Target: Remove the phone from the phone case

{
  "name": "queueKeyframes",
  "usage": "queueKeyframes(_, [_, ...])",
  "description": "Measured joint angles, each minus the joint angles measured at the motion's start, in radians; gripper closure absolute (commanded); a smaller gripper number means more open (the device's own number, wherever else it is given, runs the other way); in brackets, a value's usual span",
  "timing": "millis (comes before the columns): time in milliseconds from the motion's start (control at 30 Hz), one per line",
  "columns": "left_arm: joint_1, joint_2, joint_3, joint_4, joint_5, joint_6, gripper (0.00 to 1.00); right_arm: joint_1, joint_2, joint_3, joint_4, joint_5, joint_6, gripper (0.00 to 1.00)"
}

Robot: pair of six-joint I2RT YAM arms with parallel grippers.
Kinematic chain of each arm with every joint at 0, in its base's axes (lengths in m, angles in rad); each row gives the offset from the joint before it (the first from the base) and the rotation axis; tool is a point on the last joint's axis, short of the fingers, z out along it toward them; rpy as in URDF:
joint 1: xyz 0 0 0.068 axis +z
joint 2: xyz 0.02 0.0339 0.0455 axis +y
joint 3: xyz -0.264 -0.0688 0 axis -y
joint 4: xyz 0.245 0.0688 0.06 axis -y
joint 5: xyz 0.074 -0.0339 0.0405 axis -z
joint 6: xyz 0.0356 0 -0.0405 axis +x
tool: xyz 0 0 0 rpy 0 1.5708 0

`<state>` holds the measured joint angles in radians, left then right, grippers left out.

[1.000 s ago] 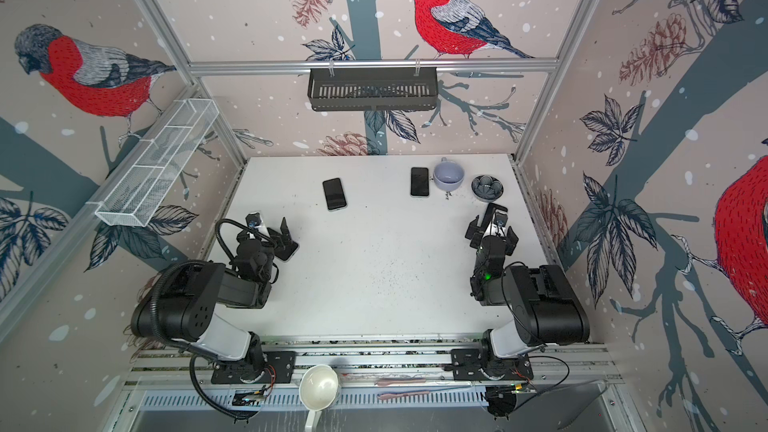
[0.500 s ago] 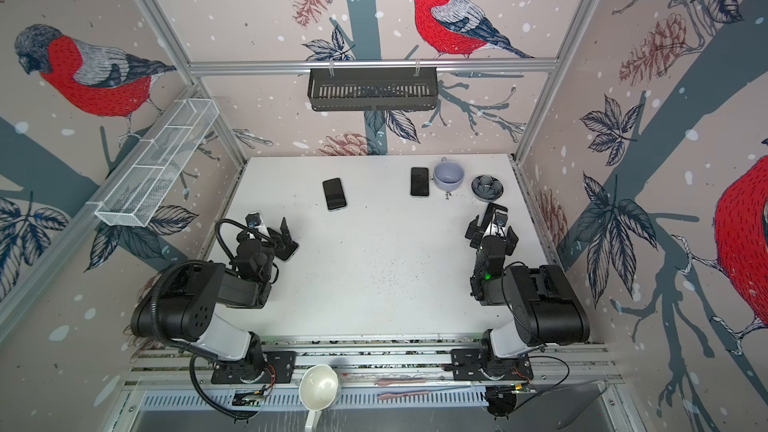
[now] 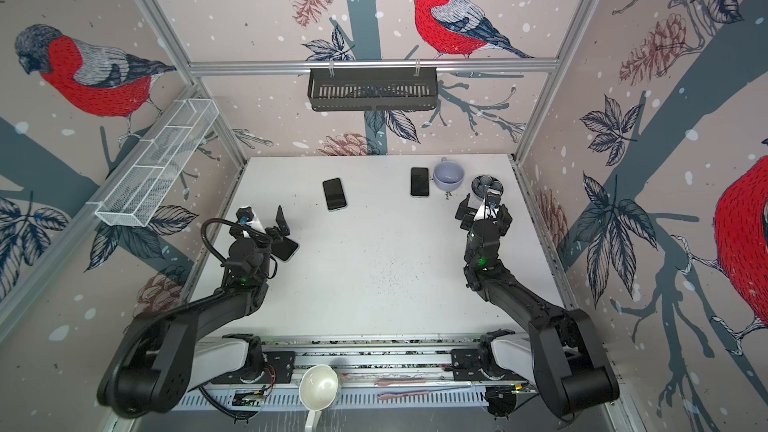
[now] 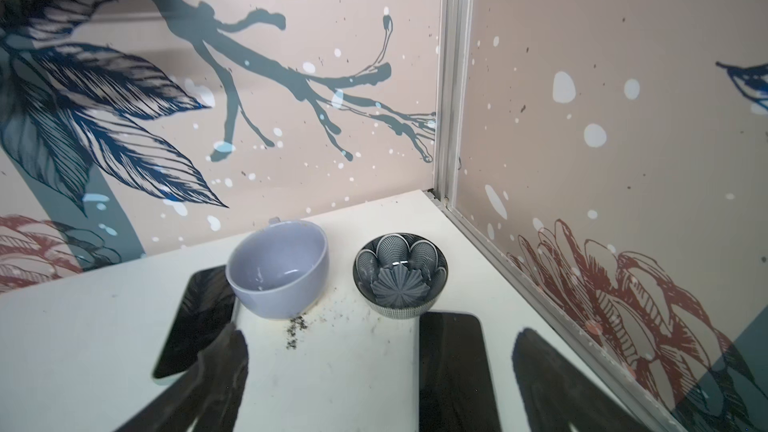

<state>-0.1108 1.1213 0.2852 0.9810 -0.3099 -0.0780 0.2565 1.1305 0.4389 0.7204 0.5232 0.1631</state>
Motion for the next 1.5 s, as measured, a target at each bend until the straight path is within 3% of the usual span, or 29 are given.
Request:
queueKeyframes(233, [-0.022, -0.268, 0.22, -0.525, 0.041, -0.257, 0.01, 0.074, -0.186, 0.143, -0.412, -0.147, 0.154, 0.01])
queueKeyframes(400, [-0.034, -0.29, 0.362, -0.942, 0.096, -0.371, 0.01, 0.163, -0.268, 0.255, -0.642, -0.273, 0.206, 0.01])
queueKeyframes(600, [-0.034, -0.29, 0.43, -1.272, 0.098, -0.417, 0.01, 0.256, -0.321, 0.322, -0.811, -0.301, 0.208, 0.01])
queueKeyframes(867, [-0.034, -0.24, 0.403, -1.392, 0.154, -0.507, 0.01, 0.336, -0.323, 0.317, -0.909, -0.313, 0.228, 0.01])
queueKeyframes(1033, [-0.034, -0.164, 0.397, -1.394, 0.16, -0.643, 0.02, 0.371, -0.319, 0.289, -0.921, -0.315, 0.233, 0.01])
queueKeyframes(1233, [-0.034, -0.012, 0.449, -1.442, 0.177, -0.804, 0.03, 0.392, -0.302, 0.258, -0.921, -0.316, 0.252, 0.0])
queueKeyframes(1500, [0.029, 0.209, 0.56, -1.509, 0.206, -0.893, 0.03, 0.418, -0.262, 0.236, -0.894, -0.337, 0.253, 0.01])
